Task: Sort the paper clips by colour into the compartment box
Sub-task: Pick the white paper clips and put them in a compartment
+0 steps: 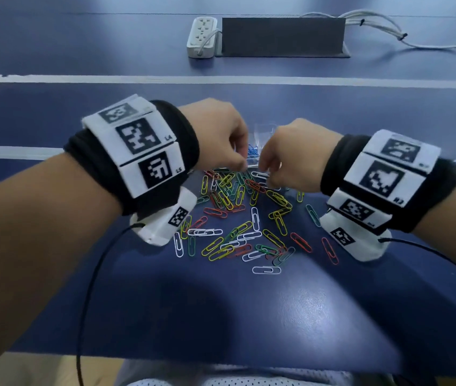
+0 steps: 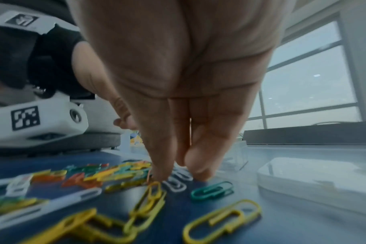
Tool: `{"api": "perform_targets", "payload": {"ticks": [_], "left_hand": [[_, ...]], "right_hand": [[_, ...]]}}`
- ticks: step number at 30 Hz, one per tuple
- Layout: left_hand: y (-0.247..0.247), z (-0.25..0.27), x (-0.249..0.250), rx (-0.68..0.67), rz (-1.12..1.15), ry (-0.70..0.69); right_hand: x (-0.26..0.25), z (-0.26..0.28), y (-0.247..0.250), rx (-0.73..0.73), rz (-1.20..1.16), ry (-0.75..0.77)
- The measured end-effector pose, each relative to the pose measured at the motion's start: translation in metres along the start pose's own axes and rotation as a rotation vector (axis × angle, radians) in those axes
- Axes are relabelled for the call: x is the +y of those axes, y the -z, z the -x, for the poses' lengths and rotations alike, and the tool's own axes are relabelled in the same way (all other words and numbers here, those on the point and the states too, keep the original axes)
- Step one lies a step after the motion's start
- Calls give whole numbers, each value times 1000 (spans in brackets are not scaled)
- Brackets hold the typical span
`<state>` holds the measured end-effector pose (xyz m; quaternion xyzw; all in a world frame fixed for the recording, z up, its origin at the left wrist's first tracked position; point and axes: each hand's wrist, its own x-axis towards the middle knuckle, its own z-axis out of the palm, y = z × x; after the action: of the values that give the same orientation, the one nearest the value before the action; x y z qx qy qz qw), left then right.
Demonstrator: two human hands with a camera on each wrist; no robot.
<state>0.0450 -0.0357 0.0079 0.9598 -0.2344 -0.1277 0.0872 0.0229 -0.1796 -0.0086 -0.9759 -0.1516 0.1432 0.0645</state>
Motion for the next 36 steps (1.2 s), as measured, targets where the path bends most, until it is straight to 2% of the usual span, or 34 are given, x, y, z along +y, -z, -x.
{"api": "perform_targets", "payload": {"ticks": [5,12,16,18,22,24,28,32,36], "left_hand": [[-8,27,-16,-128,-69,49],[-25,54,-13,-252,-64,32],[-32,57,-9,-253,-122,3],[-33,58,-10,-243,-120,-10],[-29,62,-12,-194,-57,-24],[-25,65,-15,-180,30,-1],[-20,70,-27,-151,169,51],[-22,78,-37,-145,157,99],[-25,87,-40,-177,92,131]], "right_hand": [[-5,-4,-8,-2,103,33],[-8,-2,-8,-33,26,-32],[-2,0,-5,-14,-41,-79],[3,1,-2,-19,-130,-118],[13,4,3,-64,-540,-215],[17,5,4,-63,-584,-238],[20,4,-1,-26,-295,-189],[11,5,-4,45,-106,-150],[1,3,-9,38,-17,-104]]}}
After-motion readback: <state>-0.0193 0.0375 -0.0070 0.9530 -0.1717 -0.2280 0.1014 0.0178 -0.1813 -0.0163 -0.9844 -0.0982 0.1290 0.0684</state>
